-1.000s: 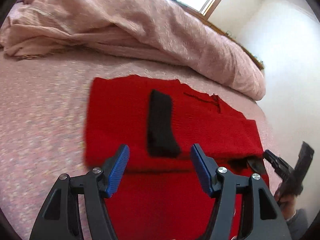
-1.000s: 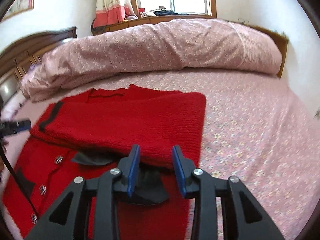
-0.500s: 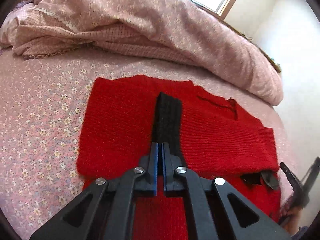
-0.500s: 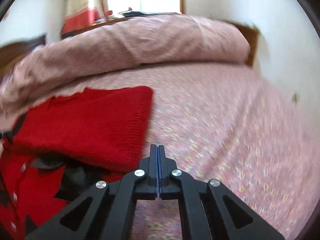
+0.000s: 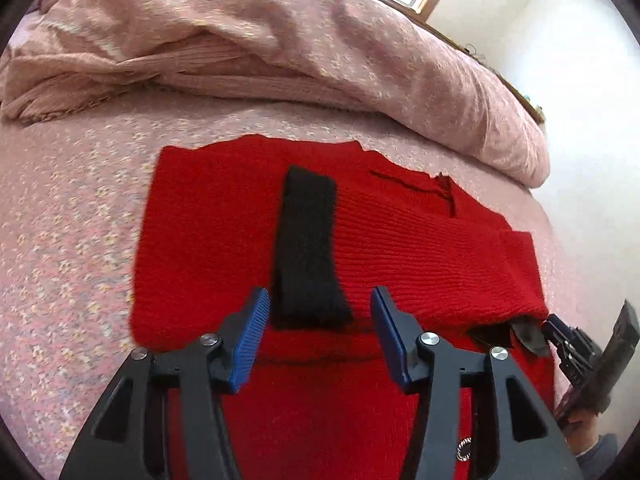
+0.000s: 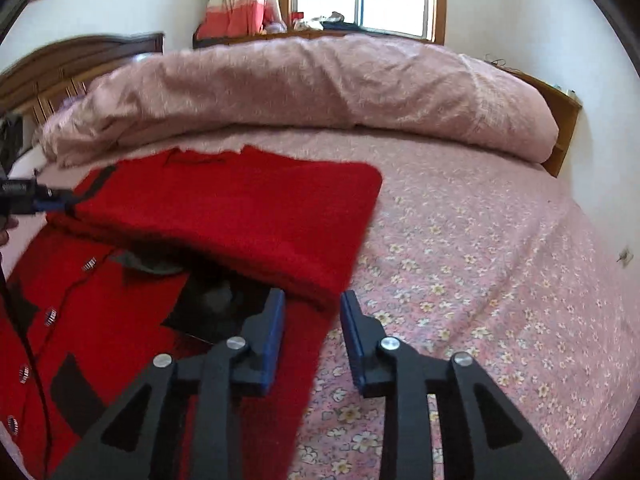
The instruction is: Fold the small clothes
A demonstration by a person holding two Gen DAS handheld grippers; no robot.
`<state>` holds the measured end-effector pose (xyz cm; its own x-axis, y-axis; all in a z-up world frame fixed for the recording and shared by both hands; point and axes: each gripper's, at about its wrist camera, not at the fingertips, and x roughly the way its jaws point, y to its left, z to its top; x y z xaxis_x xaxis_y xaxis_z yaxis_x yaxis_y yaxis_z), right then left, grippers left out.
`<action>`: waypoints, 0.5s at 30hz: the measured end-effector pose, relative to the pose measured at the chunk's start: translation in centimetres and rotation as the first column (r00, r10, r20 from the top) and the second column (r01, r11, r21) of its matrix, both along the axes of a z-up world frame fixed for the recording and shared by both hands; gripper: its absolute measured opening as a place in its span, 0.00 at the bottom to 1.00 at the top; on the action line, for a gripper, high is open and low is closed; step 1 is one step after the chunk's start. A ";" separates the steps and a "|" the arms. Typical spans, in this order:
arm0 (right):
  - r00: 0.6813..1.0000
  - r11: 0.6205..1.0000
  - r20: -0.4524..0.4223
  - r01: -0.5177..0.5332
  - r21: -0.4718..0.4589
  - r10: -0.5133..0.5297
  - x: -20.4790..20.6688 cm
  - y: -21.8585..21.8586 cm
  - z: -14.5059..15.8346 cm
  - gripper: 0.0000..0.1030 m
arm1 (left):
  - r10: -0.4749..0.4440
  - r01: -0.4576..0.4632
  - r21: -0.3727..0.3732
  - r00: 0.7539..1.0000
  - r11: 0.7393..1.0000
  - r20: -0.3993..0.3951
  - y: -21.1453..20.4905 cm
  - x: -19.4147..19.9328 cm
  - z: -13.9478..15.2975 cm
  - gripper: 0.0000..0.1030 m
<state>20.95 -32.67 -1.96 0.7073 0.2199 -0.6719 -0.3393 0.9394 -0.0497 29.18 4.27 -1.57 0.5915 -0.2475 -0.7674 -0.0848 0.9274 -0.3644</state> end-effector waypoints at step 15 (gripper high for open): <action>0.996 0.996 -0.008 0.091 -0.026 -0.091 1.6 -0.2 -0.6 0.14 | 0.047 -0.045 -0.023 0.997 0.999 0.060 1.0 -1.2 0.3 0.04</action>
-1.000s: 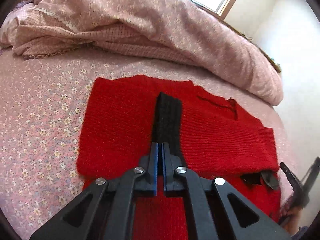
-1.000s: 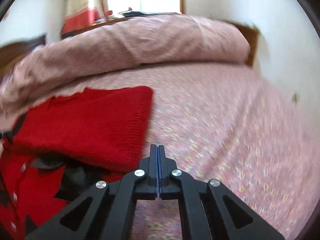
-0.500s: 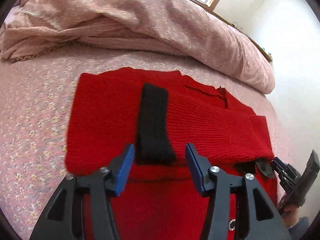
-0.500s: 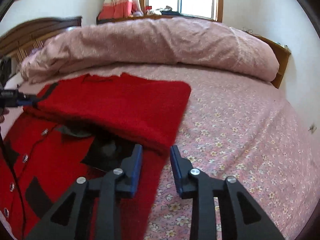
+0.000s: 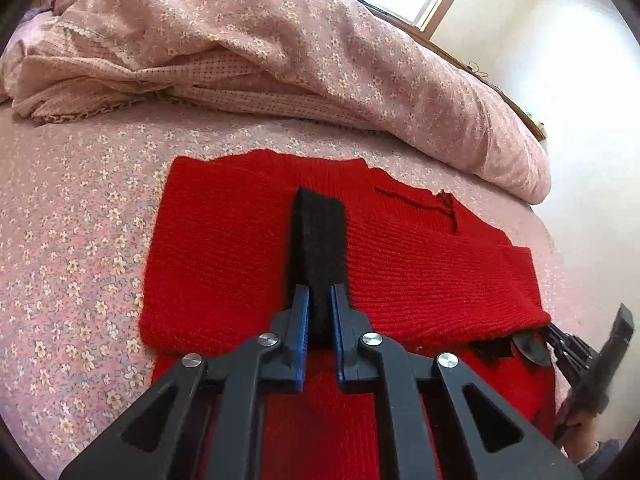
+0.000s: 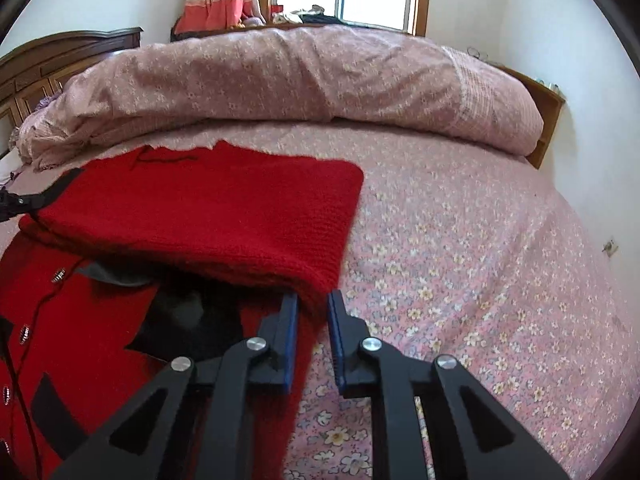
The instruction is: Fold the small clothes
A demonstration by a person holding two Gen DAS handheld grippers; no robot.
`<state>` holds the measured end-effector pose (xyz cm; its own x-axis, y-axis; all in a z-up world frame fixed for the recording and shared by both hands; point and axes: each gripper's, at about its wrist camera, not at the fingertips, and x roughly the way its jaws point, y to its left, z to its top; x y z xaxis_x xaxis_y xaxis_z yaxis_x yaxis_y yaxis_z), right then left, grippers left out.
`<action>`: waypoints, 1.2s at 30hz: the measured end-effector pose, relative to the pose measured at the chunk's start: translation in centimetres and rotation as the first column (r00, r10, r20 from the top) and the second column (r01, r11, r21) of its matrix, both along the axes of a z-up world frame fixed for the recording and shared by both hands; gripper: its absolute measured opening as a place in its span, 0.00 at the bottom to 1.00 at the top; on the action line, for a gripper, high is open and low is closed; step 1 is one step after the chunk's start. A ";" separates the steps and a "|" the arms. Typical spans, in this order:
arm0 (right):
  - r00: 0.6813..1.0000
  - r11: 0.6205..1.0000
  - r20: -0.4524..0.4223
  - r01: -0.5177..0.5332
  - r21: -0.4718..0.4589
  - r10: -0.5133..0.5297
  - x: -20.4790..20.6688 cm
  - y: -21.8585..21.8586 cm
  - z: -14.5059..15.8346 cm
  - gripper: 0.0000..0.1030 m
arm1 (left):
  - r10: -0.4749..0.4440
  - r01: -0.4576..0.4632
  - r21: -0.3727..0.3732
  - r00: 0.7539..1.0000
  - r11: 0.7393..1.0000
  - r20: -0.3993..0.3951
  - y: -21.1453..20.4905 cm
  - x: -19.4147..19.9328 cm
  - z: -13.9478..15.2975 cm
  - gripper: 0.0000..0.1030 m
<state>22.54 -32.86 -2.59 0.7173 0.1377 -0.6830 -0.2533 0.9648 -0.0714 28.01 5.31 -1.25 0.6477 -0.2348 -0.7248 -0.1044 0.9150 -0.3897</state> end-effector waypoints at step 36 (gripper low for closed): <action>0.969 0.871 -0.216 0.000 0.492 0.122 -8.9 -6.7 -1.9 0.37 | -0.025 0.042 0.084 0.981 0.996 -0.192 3.9 -18.2 -1.7 0.45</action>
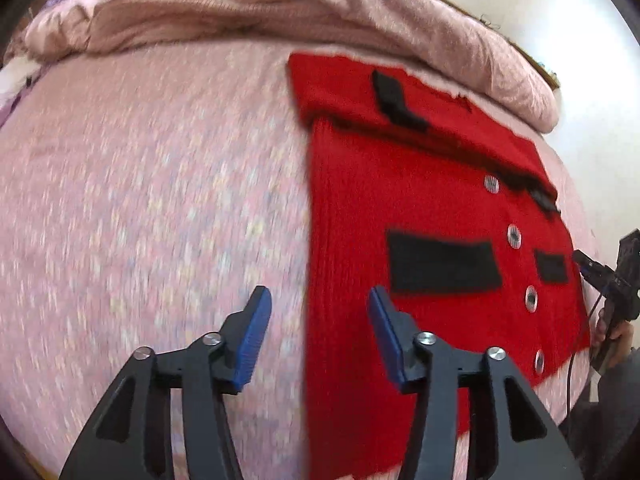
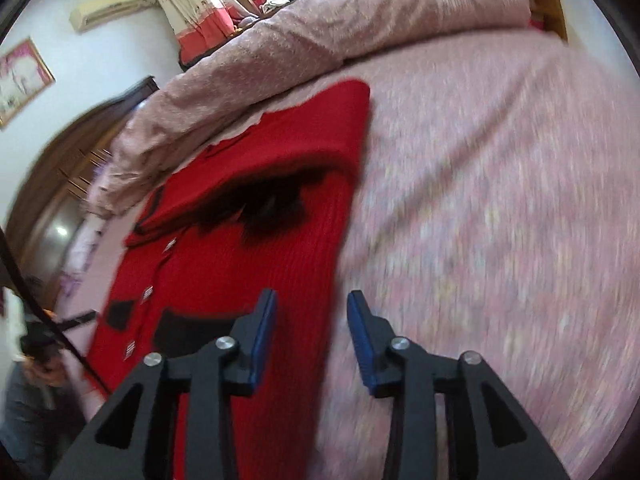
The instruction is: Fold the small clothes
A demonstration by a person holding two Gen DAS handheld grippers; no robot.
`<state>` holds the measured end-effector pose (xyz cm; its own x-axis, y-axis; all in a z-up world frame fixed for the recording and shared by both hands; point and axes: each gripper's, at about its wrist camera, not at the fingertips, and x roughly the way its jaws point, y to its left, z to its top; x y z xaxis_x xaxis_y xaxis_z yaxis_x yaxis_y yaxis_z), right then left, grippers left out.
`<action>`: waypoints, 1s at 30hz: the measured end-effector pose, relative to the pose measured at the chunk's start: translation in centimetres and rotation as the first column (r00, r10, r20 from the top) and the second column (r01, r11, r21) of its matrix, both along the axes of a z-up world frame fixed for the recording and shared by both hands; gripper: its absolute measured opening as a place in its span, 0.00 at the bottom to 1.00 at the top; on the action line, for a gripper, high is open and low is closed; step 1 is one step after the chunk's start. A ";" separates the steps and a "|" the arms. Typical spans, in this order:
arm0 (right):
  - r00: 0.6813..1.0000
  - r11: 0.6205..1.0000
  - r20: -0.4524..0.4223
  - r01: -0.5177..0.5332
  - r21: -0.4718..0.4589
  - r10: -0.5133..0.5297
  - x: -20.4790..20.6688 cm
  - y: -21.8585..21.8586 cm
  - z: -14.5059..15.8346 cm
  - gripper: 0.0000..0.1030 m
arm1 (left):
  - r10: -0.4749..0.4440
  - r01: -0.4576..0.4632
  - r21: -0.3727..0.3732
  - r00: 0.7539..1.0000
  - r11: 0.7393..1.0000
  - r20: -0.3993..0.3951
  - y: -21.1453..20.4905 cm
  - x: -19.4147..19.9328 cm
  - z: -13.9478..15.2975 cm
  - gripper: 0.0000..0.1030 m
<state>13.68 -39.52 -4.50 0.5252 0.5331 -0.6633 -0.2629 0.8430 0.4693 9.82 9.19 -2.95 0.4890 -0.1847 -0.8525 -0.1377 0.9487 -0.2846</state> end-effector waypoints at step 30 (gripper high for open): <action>0.995 0.930 -0.088 0.079 0.358 -0.050 -10.3 -0.1 -3.8 0.29 | 0.108 -0.084 -0.438 0.994 0.895 0.029 -0.4 -6.6 -2.1 0.54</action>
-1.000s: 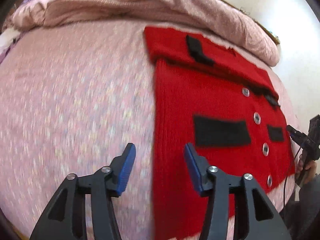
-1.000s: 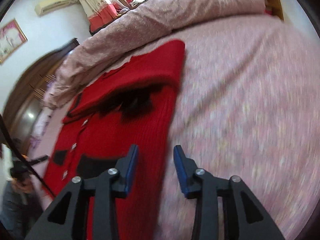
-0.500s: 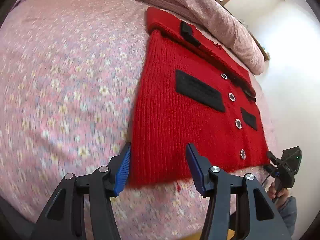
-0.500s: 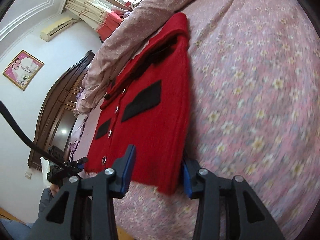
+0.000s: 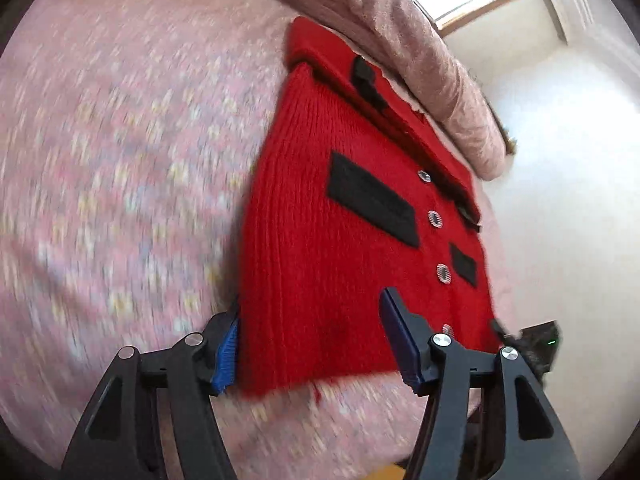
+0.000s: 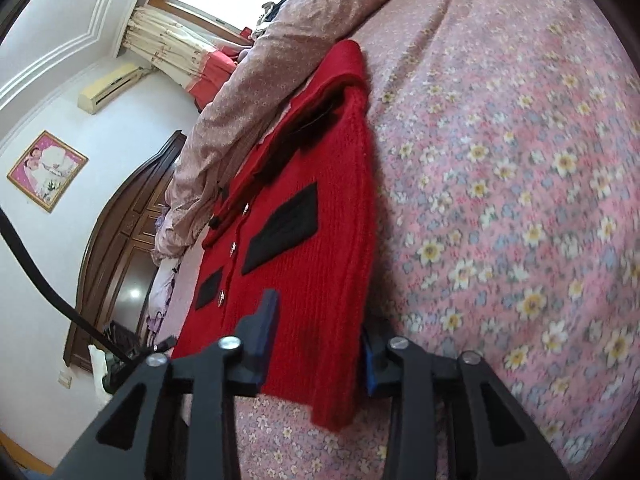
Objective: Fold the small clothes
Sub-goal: 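Grasp the red hem with the left gripper while the right gripper grasps the hem beside it, then lift the hem with both grippers and fold it toward the collar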
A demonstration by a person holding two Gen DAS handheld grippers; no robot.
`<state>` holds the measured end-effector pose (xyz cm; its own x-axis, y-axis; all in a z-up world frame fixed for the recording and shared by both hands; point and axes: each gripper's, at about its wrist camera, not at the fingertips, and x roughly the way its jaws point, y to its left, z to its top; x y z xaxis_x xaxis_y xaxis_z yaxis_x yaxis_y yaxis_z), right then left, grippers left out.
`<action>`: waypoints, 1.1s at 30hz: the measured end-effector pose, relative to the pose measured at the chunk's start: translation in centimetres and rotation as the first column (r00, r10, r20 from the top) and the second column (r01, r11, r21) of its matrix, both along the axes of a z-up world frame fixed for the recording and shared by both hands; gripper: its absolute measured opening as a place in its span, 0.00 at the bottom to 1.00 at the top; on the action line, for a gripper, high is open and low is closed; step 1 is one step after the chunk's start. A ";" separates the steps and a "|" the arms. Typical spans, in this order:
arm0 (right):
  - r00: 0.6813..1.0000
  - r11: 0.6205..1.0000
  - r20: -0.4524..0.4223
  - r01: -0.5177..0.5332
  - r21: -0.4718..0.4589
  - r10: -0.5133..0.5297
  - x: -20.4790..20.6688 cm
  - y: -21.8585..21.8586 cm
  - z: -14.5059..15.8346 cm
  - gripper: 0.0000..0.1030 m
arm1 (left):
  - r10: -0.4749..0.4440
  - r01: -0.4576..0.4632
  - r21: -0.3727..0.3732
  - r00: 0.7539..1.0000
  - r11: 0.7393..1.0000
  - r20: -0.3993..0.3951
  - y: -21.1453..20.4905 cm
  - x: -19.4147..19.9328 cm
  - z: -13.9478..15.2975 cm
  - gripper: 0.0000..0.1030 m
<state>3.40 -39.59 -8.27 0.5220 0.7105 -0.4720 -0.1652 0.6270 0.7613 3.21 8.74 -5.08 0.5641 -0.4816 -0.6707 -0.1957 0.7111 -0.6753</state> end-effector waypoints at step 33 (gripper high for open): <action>0.997 0.989 0.032 0.071 -0.130 -0.067 -13.7 -0.3 5.4 0.06 | -0.083 0.080 0.076 0.996 0.994 0.027 2.0 -10.9 4.7 0.01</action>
